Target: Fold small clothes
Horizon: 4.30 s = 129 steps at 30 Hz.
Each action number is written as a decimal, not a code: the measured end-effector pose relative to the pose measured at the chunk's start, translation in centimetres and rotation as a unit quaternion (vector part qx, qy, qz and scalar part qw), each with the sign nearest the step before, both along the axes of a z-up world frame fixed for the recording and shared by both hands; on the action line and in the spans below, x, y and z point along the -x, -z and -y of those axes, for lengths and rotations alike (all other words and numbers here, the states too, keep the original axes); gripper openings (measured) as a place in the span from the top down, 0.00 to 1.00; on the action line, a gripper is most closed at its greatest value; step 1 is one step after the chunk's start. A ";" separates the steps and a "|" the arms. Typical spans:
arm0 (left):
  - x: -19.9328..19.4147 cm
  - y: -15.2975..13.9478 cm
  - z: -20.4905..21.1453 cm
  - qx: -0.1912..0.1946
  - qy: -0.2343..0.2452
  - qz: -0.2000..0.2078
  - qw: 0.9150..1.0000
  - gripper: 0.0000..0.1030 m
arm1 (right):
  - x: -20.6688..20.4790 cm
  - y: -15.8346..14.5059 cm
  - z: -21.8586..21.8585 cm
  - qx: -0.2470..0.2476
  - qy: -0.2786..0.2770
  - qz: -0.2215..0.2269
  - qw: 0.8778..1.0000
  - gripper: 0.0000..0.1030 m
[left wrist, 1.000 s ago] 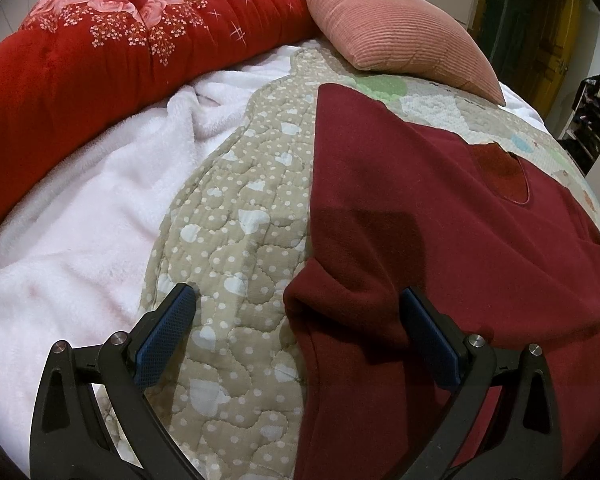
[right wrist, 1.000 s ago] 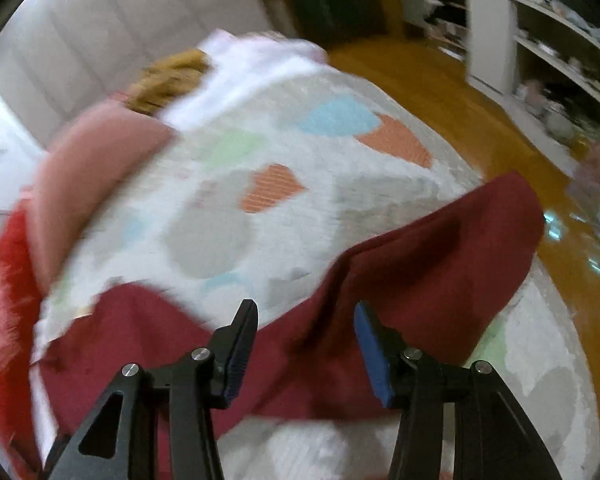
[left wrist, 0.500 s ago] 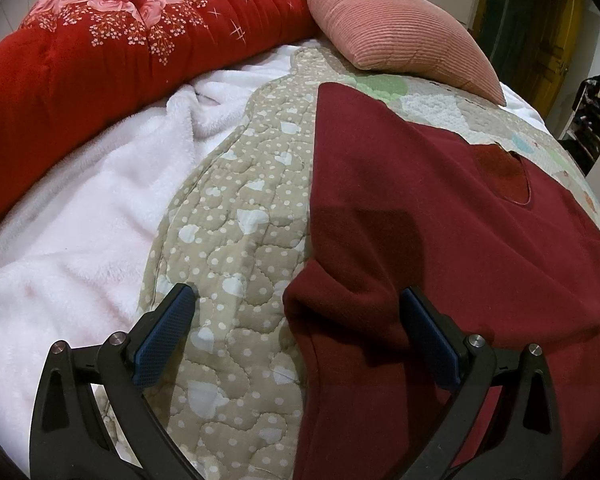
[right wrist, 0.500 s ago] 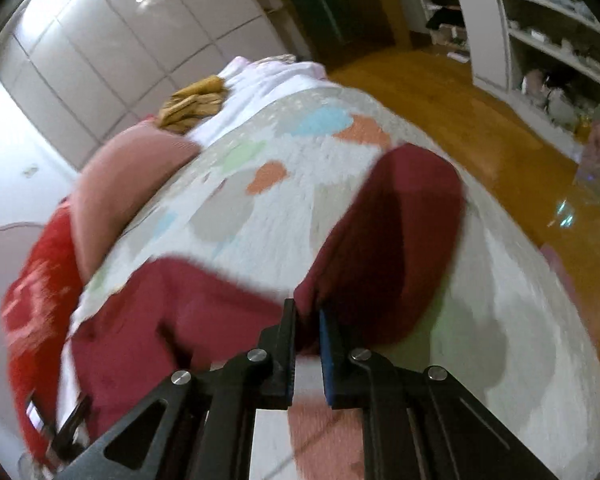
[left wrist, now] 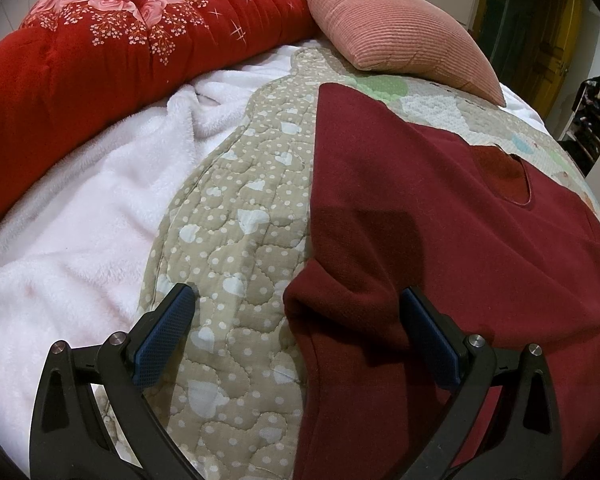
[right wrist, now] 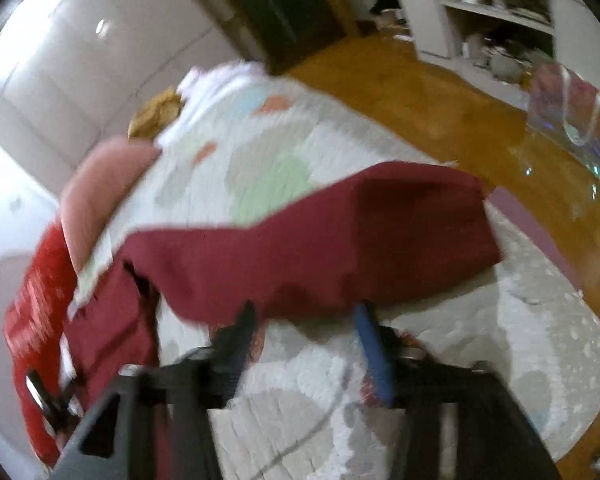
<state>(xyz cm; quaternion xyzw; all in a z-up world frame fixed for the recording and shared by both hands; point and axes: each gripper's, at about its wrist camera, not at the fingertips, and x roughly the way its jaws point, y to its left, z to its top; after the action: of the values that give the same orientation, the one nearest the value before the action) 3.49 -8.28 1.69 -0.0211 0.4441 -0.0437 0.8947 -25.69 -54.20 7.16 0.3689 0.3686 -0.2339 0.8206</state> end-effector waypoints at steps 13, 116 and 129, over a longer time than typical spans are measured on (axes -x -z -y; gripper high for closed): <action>0.0 0.0 0.0 0.000 0.000 0.000 1.000 0.01 | 5.6 3.9 6.4 -0.085 0.154 0.073 0.982 0.47; 0.3 -1.7 -0.7 0.092 0.024 0.004 0.995 0.01 | -19.1 2.1 -15.0 0.208 -0.248 -0.006 0.946 0.55; 0.3 -1.1 0.4 0.061 0.030 0.005 0.998 0.01 | -19.6 1.1 -13.6 0.196 -0.236 0.036 0.951 0.92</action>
<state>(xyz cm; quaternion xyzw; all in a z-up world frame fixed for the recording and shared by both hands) 3.19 -8.63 2.76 -0.0618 0.4370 -0.0971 0.8921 -6.08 -40.57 6.09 0.1111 0.3619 -0.0877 0.9214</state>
